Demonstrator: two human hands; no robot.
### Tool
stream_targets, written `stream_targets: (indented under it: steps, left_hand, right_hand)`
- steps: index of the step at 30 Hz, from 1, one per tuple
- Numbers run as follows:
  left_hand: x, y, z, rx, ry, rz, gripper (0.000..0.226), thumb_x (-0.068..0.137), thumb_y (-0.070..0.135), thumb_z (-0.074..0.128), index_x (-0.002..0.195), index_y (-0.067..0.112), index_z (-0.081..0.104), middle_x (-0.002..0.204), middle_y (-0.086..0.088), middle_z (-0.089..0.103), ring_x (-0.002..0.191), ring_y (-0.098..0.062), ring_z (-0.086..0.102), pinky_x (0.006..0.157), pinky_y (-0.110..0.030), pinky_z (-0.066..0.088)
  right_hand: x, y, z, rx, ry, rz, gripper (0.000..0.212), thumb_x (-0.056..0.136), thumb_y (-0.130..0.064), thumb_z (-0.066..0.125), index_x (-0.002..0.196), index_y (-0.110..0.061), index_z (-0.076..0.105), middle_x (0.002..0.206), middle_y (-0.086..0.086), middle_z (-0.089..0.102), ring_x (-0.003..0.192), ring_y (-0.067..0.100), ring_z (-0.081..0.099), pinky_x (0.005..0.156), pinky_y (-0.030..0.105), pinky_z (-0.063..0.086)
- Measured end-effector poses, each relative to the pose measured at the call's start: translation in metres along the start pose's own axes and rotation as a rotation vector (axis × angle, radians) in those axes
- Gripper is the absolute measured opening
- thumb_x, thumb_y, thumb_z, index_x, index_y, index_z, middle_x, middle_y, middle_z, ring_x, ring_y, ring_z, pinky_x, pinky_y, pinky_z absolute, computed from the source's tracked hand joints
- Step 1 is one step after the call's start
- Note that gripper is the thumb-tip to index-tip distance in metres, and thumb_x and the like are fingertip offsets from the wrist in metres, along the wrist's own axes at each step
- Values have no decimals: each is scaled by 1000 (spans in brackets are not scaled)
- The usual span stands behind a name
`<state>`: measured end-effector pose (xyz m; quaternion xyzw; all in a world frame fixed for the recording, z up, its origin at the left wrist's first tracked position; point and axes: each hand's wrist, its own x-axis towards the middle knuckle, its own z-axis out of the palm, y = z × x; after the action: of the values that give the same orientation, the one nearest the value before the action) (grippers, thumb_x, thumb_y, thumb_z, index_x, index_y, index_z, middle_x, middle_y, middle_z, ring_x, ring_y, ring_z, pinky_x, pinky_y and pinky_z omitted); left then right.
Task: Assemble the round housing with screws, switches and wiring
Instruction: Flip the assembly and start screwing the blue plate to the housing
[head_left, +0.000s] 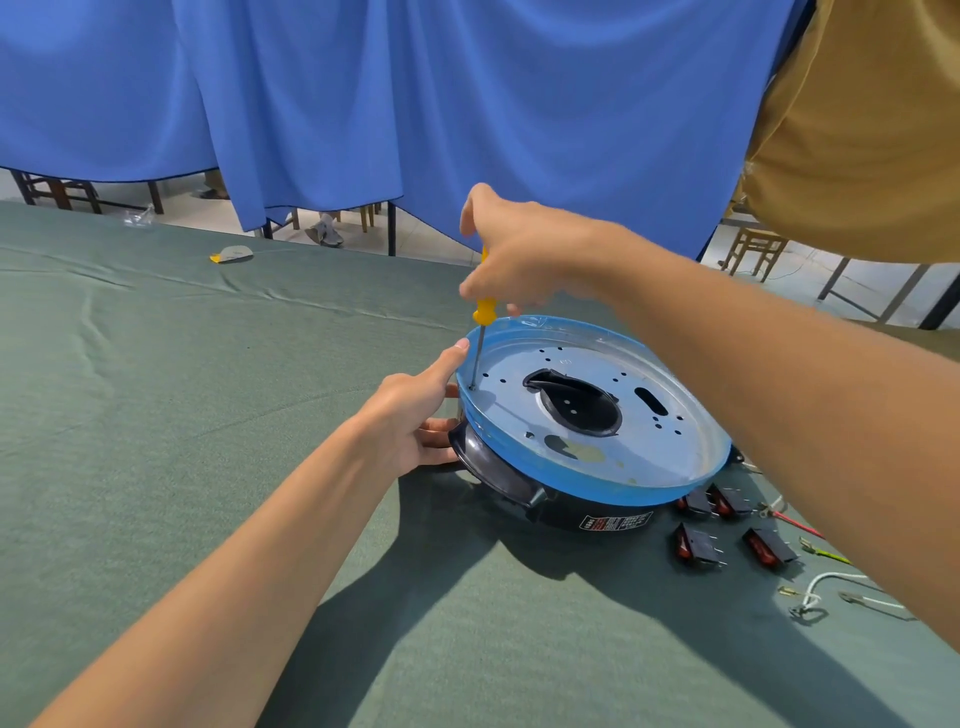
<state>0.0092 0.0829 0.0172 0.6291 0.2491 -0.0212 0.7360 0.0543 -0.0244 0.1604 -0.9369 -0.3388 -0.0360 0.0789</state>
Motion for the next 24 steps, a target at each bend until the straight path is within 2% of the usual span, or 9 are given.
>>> stream_targets:
  steps: [3,7,11,13,15,17,20,22,24]
  left_hand:
    - [0,0,0,-4,-4,3,58,77,65,69,101,12,65,81,-10,75,62,-24,70,60,-37,60]
    - [0,0,0,-2,-4,9,59,77,64,69,103,12,65,87,-10,75,63,-23,71,59,-37,59]
    - [-1,0,0,-4,-9,5,58,77,63,70,102,11,65,81,-11,74,64,-25,69,64,-39,61]
    - [-2,0,0,-8,-11,4,58,77,63,70,100,10,65,77,-11,74,63,-25,68,65,-40,61]
    - [-2,0,1,-14,-8,7,57,77,63,70,100,11,65,75,-10,74,61,-24,68,65,-40,61]
    - [-2,0,0,-12,-1,8,58,76,63,70,101,11,65,78,-10,74,63,-24,68,68,-41,61]
    - [-1,0,0,-8,-8,5,59,76,64,70,101,11,66,82,-11,74,66,-25,68,71,-43,61]
    - [-2,0,0,0,-4,4,59,76,64,70,101,11,66,84,-12,74,67,-25,68,71,-44,62]
    - [-1,0,0,2,0,3,59,76,64,70,100,11,66,80,-11,75,65,-25,69,67,-42,62]
  right_hand:
    - [-2,1,11,-140,153,-12,27,95,-39,52,98,-16,38,77,0,38,74,26,45,59,34,33]
    - [-1,3,3,-56,-20,16,28,89,-31,51,108,-16,36,78,4,52,59,18,49,49,28,34]
    - [-2,0,11,-94,137,-10,23,94,-31,51,101,-15,36,81,3,41,70,24,45,54,33,31]
    - [-3,-1,9,-80,41,21,34,91,-38,57,104,-16,34,77,1,45,65,20,48,51,31,34]
    - [-3,-2,-1,-3,-89,34,39,88,-27,60,114,-17,32,76,3,55,53,16,49,44,23,38]
    - [-2,-3,-3,-4,-44,-4,36,87,-16,57,116,-17,36,79,5,55,55,18,48,46,25,37]
    - [-4,-3,10,-95,160,-12,21,91,-29,55,103,-16,44,82,1,40,74,25,47,60,34,36]
    - [-3,1,11,-114,108,30,26,92,-40,53,101,-17,44,81,-1,41,78,26,47,64,35,36]
    - [-1,4,4,-48,-10,51,30,89,-34,54,109,-16,42,87,3,56,69,22,52,57,31,39]
